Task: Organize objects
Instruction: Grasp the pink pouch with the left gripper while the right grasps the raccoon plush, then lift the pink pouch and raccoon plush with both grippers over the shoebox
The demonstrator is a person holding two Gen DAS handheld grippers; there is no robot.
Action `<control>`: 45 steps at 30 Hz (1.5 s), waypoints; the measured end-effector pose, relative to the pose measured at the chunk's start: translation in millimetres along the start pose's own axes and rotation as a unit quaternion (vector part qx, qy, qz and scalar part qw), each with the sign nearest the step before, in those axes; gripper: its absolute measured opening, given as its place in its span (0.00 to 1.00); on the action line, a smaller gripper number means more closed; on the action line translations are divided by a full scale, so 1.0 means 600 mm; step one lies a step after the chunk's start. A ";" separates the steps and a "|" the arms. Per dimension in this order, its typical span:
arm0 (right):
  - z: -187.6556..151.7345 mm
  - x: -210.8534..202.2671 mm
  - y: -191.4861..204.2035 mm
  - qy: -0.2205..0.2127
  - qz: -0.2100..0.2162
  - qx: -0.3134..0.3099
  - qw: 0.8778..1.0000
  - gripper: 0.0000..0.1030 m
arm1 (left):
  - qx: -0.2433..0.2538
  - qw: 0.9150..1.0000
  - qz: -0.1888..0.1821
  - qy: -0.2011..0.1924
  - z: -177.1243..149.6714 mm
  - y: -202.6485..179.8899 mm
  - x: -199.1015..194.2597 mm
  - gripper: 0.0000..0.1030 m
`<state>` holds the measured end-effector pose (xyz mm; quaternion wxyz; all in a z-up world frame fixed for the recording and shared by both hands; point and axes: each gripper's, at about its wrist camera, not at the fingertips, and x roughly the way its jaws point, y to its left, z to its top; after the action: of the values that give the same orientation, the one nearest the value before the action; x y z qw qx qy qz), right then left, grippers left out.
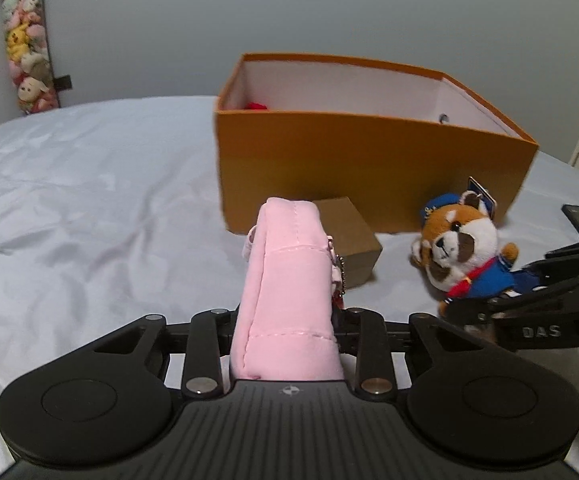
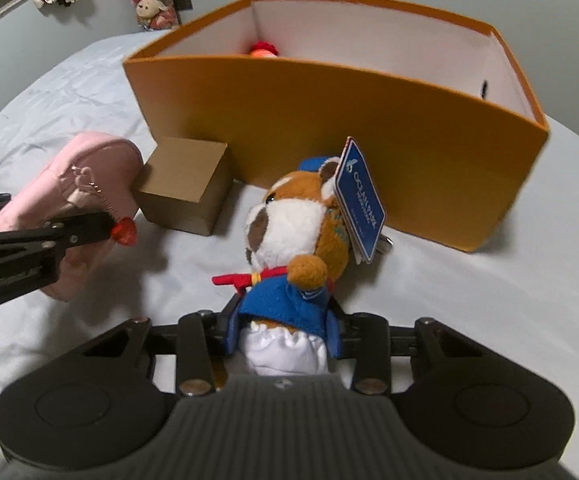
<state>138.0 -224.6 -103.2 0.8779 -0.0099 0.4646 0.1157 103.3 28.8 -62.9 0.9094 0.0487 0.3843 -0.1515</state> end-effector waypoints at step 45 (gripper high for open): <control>0.000 -0.024 -0.037 -0.021 0.014 0.082 0.996 0.42 | -0.001 1.000 0.019 -0.015 -0.001 -0.004 -0.025 0.33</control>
<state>135.0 -249.0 -93.3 0.8836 0.0708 0.4541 0.0896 92.2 29.9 -52.4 0.9180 0.0527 0.3695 -0.1341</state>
